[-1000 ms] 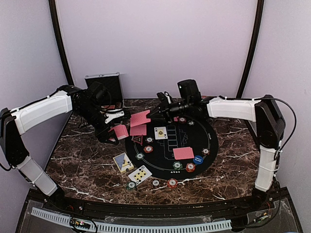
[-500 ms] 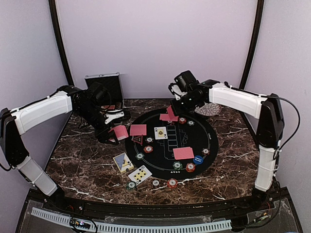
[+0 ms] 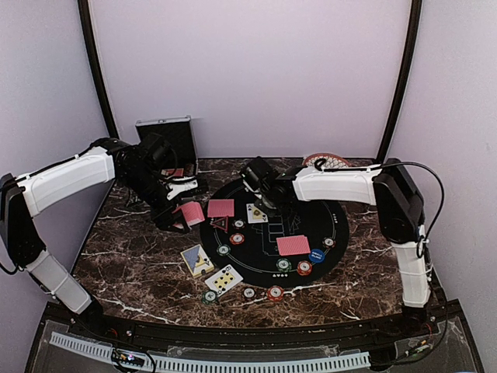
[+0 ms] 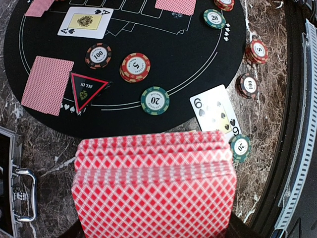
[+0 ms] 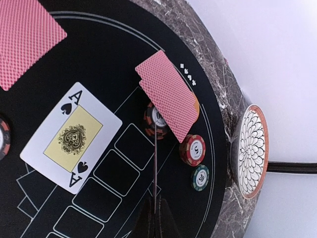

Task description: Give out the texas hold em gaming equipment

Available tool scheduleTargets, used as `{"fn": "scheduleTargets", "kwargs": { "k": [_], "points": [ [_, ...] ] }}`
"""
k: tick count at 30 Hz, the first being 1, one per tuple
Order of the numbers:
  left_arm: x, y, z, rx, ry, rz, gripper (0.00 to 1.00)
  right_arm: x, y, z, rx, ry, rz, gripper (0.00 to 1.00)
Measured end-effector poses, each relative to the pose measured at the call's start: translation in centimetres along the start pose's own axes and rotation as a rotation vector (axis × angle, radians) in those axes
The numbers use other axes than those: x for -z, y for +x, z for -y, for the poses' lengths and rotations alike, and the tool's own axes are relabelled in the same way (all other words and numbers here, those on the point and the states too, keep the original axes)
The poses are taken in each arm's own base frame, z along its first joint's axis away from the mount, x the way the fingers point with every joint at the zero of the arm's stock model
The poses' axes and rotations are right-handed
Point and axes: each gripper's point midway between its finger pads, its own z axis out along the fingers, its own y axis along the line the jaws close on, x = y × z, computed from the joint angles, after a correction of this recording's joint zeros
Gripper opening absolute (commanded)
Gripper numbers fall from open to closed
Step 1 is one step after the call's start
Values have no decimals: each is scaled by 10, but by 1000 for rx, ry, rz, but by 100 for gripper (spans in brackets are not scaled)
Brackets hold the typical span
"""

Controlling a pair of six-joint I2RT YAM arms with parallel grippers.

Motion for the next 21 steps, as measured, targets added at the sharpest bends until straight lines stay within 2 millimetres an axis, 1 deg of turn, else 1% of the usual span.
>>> {"fn": "scheduleTargets", "kwargs": {
  "k": [4,6,8,10,15,16,17,18,21],
  "points": [
    [-1,1,0,1,2,-2,0,-15,11,-11,75,32,-38,0],
    [-1,2,1,2,3,-4,0,-19,15,-19,104,33,-45,0],
    [-1,2,1,2,3,-4,0,-20,17,-27,126,26,-47,6],
    [-1,2,1,2,4,-4,0,-18,16,-33,136,19,-42,15],
    [-1,2,1,2,4,-4,0,-13,9,-47,139,-22,-14,26],
    [-1,2,1,2,4,-4,0,-12,9,-50,137,-34,-10,30],
    [-1,2,1,2,4,-3,0,-12,8,-52,130,-41,-7,35],
    [-1,2,1,2,4,-4,0,-11,8,-54,131,-52,-4,38],
    [-1,2,1,2,4,-4,0,-12,9,-57,114,-68,-3,45]
  ]
}}
